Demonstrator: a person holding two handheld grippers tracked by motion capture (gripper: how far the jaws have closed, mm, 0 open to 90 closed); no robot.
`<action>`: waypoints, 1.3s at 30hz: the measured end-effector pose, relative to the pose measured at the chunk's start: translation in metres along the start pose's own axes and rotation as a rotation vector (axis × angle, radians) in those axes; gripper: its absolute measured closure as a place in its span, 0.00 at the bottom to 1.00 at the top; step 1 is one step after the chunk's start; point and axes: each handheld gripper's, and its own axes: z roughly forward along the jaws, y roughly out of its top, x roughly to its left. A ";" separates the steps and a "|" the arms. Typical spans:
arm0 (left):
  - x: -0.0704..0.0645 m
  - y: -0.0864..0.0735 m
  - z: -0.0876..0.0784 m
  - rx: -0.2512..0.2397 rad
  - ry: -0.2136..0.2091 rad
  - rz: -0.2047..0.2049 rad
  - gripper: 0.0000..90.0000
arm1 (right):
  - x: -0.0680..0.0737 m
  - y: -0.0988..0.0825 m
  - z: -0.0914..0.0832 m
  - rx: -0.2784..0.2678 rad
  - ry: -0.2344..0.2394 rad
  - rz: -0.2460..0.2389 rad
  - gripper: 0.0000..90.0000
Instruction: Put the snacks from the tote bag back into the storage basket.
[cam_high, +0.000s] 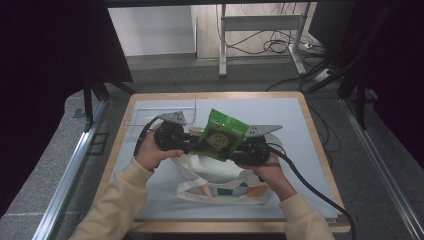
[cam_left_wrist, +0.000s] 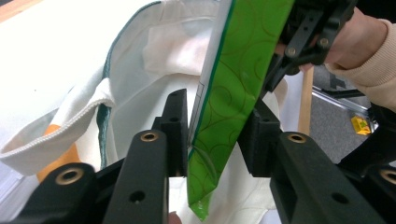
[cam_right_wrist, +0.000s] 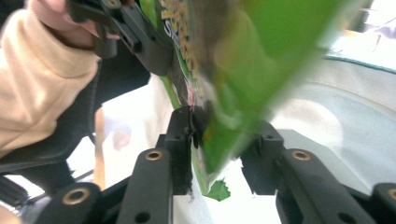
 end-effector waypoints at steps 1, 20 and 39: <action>0.000 -0.001 0.001 0.001 0.004 0.001 0.72 | -0.001 0.000 0.000 0.003 0.009 -0.003 0.76; 0.001 -0.005 -0.006 -0.024 0.125 0.019 0.42 | 0.000 0.004 -0.011 0.147 -0.124 -0.119 0.80; 0.004 0.013 -0.031 -0.045 0.145 0.059 0.41 | 0.000 0.014 -0.012 0.317 -0.190 -0.210 0.80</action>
